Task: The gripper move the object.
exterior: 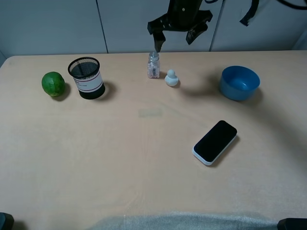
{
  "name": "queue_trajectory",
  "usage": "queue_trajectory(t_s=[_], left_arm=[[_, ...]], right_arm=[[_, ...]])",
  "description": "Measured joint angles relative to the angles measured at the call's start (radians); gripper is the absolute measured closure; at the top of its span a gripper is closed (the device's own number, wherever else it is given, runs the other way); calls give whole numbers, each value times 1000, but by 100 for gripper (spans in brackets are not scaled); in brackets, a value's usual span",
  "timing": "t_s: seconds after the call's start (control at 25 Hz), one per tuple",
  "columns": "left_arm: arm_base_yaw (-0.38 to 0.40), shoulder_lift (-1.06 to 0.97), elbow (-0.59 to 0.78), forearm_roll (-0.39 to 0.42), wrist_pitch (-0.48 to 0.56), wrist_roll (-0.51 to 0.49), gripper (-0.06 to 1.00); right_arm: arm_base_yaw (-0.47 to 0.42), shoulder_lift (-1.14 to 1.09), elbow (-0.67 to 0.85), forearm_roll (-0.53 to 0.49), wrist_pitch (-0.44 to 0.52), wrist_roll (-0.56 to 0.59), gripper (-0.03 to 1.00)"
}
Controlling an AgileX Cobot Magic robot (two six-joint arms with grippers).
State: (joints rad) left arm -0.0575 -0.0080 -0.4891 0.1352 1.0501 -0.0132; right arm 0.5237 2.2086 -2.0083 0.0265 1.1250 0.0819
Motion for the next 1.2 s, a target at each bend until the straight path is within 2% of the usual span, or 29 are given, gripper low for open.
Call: queue_trajectory(t_s=[0.32, 0.6, 0.72, 0.84, 0.88, 1.0, 1.2], left_arm=[[0, 0, 0, 0, 0, 0, 15], [0, 0, 0, 0, 0, 0, 15], [0, 0, 0, 0, 0, 0, 15], [0, 0, 0, 0, 0, 0, 15], [0, 0, 0, 0, 0, 0, 15], [0, 0, 0, 0, 0, 0, 15], [0, 0, 0, 0, 0, 0, 15]], right_arm=[[-81, -194, 0, -5, 58, 32, 27], [-193, -347, 8, -12, 88, 34, 27], [-266, -435, 63, -12, 88, 34, 27], [-347, -536, 166, -16, 88, 31, 27], [-399, -614, 251, -18, 88, 18, 27], [-482, -737, 407, -19, 87, -9, 27], [-592, -974, 705, -19, 47, -53, 27]])
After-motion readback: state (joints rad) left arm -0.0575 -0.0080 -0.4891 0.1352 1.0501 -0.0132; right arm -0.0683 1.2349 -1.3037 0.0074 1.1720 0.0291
